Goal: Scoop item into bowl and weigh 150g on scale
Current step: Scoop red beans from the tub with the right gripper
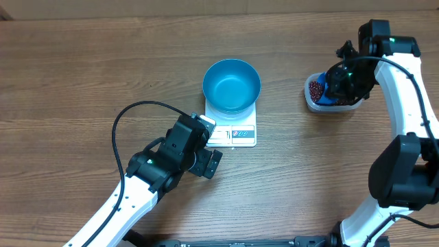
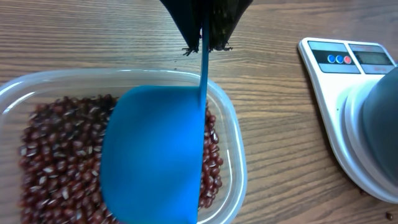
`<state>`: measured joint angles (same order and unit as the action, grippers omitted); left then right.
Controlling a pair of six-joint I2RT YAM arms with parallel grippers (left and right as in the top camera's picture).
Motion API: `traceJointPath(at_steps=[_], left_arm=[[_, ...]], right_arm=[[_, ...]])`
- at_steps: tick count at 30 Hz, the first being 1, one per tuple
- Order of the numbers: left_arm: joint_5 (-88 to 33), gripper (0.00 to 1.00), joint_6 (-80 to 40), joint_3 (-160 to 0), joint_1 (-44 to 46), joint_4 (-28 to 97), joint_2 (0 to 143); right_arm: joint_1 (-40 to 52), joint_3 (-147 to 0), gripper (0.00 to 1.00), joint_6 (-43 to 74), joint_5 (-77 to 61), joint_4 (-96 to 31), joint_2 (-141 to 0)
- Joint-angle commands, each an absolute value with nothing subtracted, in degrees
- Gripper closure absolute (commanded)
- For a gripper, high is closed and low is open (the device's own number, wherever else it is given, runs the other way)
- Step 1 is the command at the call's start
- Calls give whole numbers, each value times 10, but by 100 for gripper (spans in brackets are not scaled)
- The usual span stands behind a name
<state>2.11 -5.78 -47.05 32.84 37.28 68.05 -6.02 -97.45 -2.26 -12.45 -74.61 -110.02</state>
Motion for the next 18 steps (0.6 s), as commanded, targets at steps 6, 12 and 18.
traceJointPath(at_steps=[6, 12, 18], left_arm=[[17, 0, -51, -484, 325, 373, 681], [17, 0, -51, -484, 325, 373, 681], [17, 0, -51, -484, 325, 373, 681]], right_arm=[[-139, -987, 96, -36, -292, -752, -1111], [-216, -986, 96, -65, -377, -758, -1111], [-246, -986, 96, -114, -423, -784, -1111]])
